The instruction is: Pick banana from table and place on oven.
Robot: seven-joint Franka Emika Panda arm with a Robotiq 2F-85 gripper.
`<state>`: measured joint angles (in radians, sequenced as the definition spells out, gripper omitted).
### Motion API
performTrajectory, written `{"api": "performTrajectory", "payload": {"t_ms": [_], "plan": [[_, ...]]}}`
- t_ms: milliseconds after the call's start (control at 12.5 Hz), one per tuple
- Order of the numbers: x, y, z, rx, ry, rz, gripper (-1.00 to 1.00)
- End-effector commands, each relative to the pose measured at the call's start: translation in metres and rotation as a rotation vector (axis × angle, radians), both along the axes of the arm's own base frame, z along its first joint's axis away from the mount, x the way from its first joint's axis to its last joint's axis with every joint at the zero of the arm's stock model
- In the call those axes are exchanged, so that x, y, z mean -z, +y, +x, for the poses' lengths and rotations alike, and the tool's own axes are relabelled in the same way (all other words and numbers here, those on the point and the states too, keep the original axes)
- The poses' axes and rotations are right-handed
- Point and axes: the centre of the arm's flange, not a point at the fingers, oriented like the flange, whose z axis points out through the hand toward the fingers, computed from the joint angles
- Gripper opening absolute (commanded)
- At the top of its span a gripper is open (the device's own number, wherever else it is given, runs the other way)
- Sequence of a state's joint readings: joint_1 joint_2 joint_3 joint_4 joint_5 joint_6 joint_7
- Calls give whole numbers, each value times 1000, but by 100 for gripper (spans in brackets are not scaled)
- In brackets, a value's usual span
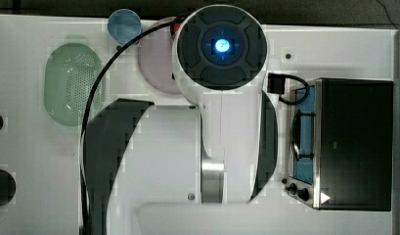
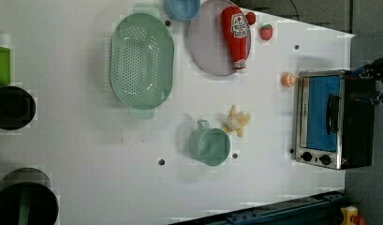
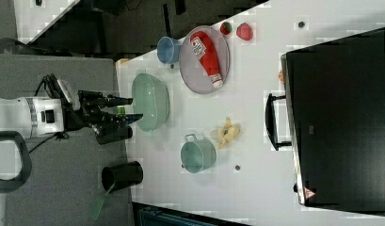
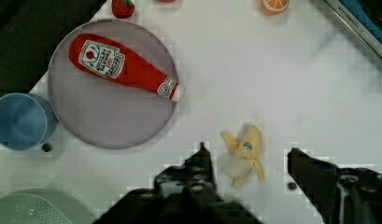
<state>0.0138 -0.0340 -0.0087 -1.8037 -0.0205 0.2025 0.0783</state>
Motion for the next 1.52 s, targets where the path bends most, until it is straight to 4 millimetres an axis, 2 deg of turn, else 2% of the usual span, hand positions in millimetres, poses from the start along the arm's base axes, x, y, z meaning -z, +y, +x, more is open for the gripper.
{"api": "performTrajectory", "payload": {"t_ms": [80,240,400,560,720,1120,1280,1520], "plan": [[-74,-12,-158,10,-10,4,59],[-73,-12,-158,10,-11,4,99],[-69,-10,-155,7,0,3,100],[-46,-9,-143,4,43,3,100],[-11,-8,-121,0,85,3,100],[95,-4,-61,-13,103,5,100],[141,-4,-50,-14,102,7,100],[210,-4,-50,-17,85,11,100]]}}
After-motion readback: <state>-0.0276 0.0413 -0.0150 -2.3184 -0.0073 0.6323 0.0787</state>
